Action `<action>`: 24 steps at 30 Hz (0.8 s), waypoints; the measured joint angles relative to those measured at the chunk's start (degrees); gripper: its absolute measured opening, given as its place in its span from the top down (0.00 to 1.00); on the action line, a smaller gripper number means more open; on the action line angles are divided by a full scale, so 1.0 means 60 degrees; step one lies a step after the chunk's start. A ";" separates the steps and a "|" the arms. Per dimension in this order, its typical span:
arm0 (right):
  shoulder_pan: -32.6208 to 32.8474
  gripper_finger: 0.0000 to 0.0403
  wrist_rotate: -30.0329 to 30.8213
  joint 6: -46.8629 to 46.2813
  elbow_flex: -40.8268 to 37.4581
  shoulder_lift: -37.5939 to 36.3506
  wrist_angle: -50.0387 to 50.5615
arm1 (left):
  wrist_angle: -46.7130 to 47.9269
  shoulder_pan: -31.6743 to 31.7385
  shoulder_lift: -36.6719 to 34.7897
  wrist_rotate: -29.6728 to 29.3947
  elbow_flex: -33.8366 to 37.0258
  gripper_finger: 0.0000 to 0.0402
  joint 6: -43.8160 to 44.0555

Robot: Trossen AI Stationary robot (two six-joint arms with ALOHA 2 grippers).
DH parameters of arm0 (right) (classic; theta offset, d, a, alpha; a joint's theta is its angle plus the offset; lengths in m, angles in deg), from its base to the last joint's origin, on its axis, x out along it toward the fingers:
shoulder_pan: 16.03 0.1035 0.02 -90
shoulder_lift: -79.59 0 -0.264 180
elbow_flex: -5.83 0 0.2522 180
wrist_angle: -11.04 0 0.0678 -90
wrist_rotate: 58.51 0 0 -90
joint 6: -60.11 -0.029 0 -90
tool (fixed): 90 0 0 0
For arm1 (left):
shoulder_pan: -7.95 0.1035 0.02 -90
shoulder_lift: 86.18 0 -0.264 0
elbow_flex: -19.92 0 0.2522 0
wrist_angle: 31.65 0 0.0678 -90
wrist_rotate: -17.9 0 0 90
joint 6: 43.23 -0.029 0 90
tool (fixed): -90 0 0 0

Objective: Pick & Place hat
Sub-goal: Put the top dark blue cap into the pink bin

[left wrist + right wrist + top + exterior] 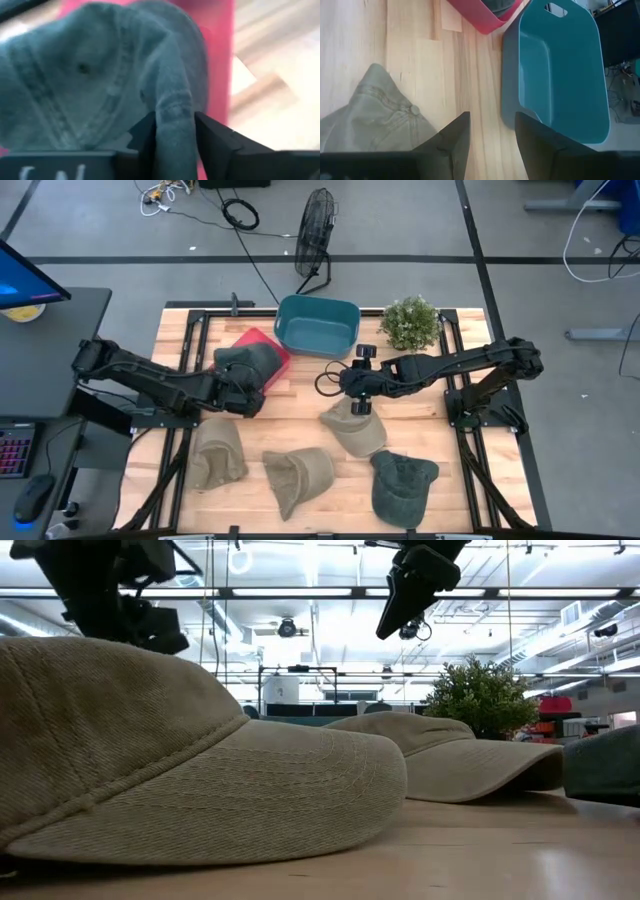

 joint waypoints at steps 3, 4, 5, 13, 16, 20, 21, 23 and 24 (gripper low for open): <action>0.0000 0.60 0.0000 0.0034 0.0000 0.0000 0.0000 | 0.0046 -0.0204 -0.0066 0.0183 -0.0408 0.59 -0.0387; 0.0000 0.60 0.0000 0.0034 0.0000 0.0000 0.0000 | 0.0076 -0.0256 -0.0073 0.0183 -0.0619 0.58 -0.0564; 0.0000 0.60 0.0000 0.0034 0.0000 0.0000 0.0000 | 0.0100 -0.0295 -0.0073 0.0187 -0.0856 0.57 -0.0748; 0.0000 0.60 0.0000 0.0038 0.0000 0.0001 0.0000 | 0.1816 -0.0308 -0.0073 -0.0259 -0.2572 0.60 -0.1895; 0.0000 0.60 0.0000 0.0038 0.0000 0.0004 0.0000 | 0.2267 0.0027 -0.0073 -0.0491 -0.2647 0.68 -0.1932; 0.0000 0.60 0.0000 0.0029 0.0000 0.0004 0.0000 | 0.2414 0.0612 -0.0068 -0.0498 -0.2356 0.85 -0.1789; 0.0000 0.60 0.0000 -0.0002 0.0000 0.0004 0.0000 | 0.2409 0.0760 -0.0062 -0.0488 -0.2225 0.89 -0.1771; 0.0000 0.60 0.0000 -0.0017 0.0000 0.0004 0.0000 | 0.2408 0.1056 -0.0062 -0.0415 -0.1940 0.97 -0.1751; -0.0002 0.60 -0.0002 -0.0022 0.0000 0.0004 0.0000 | 0.2398 0.1211 -0.0062 -0.0367 -0.1765 0.98 -0.1713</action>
